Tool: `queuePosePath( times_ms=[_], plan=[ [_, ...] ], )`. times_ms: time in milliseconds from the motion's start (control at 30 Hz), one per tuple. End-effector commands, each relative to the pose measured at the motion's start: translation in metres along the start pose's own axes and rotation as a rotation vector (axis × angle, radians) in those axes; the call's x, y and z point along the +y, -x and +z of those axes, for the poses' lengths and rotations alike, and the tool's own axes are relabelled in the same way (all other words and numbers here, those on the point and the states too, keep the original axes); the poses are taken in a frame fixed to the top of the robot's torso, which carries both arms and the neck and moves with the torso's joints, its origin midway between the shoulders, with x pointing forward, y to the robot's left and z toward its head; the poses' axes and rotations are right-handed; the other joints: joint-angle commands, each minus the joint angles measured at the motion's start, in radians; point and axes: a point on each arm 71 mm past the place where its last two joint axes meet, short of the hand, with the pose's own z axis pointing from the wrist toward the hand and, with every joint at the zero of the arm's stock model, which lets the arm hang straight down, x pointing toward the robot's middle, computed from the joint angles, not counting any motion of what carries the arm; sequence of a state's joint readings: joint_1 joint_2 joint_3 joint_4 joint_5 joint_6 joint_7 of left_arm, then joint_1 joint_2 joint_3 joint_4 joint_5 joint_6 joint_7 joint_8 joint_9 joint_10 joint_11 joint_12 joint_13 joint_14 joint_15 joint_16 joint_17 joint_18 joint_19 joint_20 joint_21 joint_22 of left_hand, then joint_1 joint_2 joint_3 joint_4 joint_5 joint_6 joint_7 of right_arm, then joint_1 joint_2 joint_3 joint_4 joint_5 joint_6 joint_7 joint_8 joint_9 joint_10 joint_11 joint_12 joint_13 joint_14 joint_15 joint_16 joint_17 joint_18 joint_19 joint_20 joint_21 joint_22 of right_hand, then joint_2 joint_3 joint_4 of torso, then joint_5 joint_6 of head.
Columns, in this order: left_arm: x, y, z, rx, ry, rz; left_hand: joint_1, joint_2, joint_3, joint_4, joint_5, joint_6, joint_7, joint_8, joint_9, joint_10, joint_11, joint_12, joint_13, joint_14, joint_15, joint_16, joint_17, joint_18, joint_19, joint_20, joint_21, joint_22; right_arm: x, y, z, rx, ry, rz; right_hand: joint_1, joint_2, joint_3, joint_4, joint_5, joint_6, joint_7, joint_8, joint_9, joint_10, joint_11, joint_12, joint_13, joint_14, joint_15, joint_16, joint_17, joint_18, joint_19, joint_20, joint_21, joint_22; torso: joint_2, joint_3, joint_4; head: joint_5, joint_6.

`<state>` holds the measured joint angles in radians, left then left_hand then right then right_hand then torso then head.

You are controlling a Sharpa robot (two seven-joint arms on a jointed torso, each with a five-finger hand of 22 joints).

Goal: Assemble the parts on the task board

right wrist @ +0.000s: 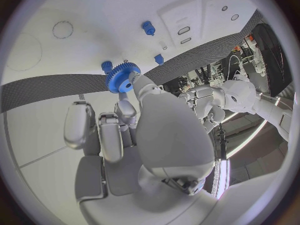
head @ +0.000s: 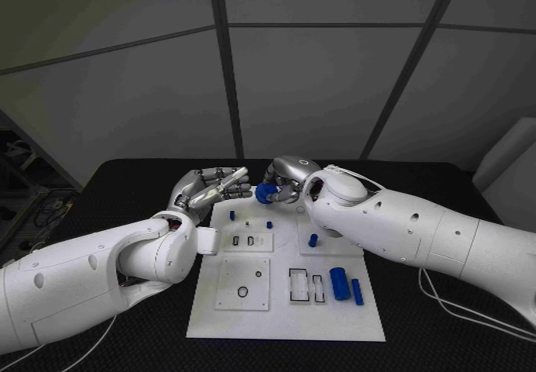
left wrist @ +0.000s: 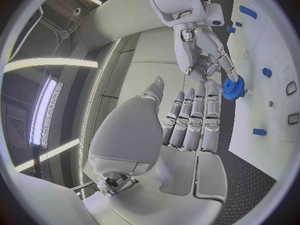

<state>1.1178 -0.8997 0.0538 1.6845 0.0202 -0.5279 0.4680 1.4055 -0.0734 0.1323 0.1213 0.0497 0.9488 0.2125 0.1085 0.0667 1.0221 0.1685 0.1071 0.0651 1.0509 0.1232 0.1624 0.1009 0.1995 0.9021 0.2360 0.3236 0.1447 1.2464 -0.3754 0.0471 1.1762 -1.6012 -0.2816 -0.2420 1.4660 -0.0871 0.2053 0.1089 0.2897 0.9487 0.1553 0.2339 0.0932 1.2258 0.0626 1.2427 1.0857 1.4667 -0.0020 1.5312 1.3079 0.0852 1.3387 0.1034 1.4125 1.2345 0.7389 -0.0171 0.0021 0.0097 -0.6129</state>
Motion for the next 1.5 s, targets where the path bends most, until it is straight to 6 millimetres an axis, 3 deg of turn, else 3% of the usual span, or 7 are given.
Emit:
queuePosePath(
  times_ms=[33,800,1100,1133,1233,1433,1500],
  plan=[
    [-0.002,-0.002,0.001,0.015,-0.01,0.0,0.001,0.01,0.002,-0.005,-0.002,-0.001,0.006,-0.003,-0.001,-0.002,0.003,-0.004,-0.001,-0.002,0.007,-0.004,-0.002,-0.018,0.006,0.0,-0.003,-0.002,0.002,-0.003,0.001,0.027,0.014,-0.023,-0.001,-0.005,0.005,0.001,-0.001,0.006,-0.005,-0.001,0.002,-0.003,0.002,-0.005,0.0,0.081,-0.005,0.004,0.154,-0.016,0.009,0.0,0.007,0.0,-0.001,0.0006,-0.0003,0.001,-0.001],
    [-0.001,-0.004,0.001,0.016,-0.01,0.0,0.001,0.011,0.002,-0.006,-0.003,0.0,0.006,-0.004,-0.001,-0.002,0.003,-0.004,-0.001,-0.002,0.007,-0.006,-0.002,-0.018,0.006,0.0,-0.004,-0.002,0.007,-0.018,0.007,0.092,0.01,-0.048,-0.021,-0.022,0.026,0.006,-0.017,-0.026,0.008,-0.028,-0.011,-0.03,0.013,-0.027,-0.024,0.08,0.005,0.003,0.152,-0.014,0.001,0.008,0.002,-0.008,-0.001,0.0014,-0.0014,0.003,-0.004],
    [-0.001,-0.003,0.001,0.016,-0.01,0.0,0.001,0.011,0.002,-0.006,-0.003,0.0,0.006,-0.004,-0.001,-0.002,0.003,-0.004,-0.001,-0.002,0.007,-0.006,-0.002,-0.018,0.006,0.0,-0.004,-0.002,0.006,-0.02,0.009,0.099,0.009,-0.051,-0.029,-0.041,0.039,0.004,-0.033,-0.146,0.037,-0.105,-0.03,-0.068,0.04,-0.052,-0.057,0.081,0.028,0.005,0.16,-0.014,-0.003,0.029,0.0,-0.009,-0.001,0.0011,-0.0024,0.004,-0.005],
    [-0.001,-0.003,0.001,0.016,-0.01,0.0,0.001,0.011,0.002,-0.006,-0.003,0.0,0.006,-0.004,-0.001,-0.002,0.003,-0.004,-0.001,-0.002,0.007,-0.006,-0.002,-0.018,0.006,0.0,-0.004,-0.002,0.006,-0.02,0.009,0.102,0.009,-0.052,-0.032,-0.045,0.037,0.006,-0.033,-0.199,0.039,-0.124,-0.034,-0.074,0.042,-0.057,-0.063,0.082,0.03,0.006,0.161,-0.013,-0.004,0.031,0.0,-0.01,-0.001,0.0013,-0.0026,0.004,-0.005],
    [-0.001,-0.003,0.001,0.015,-0.009,0.0,0.001,0.011,0.002,-0.006,-0.003,0.0,0.006,-0.004,-0.001,-0.002,0.003,-0.004,-0.001,-0.002,0.007,-0.006,-0.002,-0.018,0.006,0.0,-0.004,-0.002,0.006,-0.021,0.009,0.11,0.01,-0.053,-0.036,-0.049,0.032,0.01,-0.033,-0.227,0.041,-0.133,-0.034,-0.079,0.045,-0.06,-0.068,0.082,0.033,0.007,0.164,-0.013,-0.005,0.034,-0.001,-0.011,-0.001,0.0012,-0.0025,0.004,-0.005],
    [-0.001,-0.003,0.001,0.015,-0.009,0.0,0.001,0.011,0.002,-0.006,-0.003,0.0,0.006,-0.004,-0.001,-0.002,0.003,-0.004,-0.001,-0.002,0.007,-0.006,-0.002,-0.018,0.006,0.0,-0.004,-0.002,0.005,-0.021,0.008,0.127,0.008,-0.048,-0.048,-0.051,0.022,0.023,-0.027,-0.156,0.043,-0.118,-0.023,-0.073,0.047,-0.052,-0.06,0.082,0.036,0.007,0.164,-0.013,-0.005,0.038,0.0,-0.01,-0.001,0.0014,-0.0017,0.004,-0.006],
    [-0.001,-0.002,0.001,0.014,-0.009,0.001,0.001,0.011,0.002,-0.007,-0.003,0.0,0.006,-0.005,-0.001,-0.002,0.003,-0.005,-0.001,-0.003,0.007,-0.007,-0.002,-0.018,0.006,0.0,-0.004,-0.003,0.003,-0.021,0.007,0.13,0.002,-0.038,-0.072,-0.043,0.017,0.042,0.0,-0.135,0.041,-0.109,-0.02,-0.069,0.046,-0.046,-0.054,0.082,0.036,0.008,0.166,-0.013,-0.004,0.039,0.001,-0.007,-0.002,0.0016,-0.0017,0.005,-0.006]
  ],
)
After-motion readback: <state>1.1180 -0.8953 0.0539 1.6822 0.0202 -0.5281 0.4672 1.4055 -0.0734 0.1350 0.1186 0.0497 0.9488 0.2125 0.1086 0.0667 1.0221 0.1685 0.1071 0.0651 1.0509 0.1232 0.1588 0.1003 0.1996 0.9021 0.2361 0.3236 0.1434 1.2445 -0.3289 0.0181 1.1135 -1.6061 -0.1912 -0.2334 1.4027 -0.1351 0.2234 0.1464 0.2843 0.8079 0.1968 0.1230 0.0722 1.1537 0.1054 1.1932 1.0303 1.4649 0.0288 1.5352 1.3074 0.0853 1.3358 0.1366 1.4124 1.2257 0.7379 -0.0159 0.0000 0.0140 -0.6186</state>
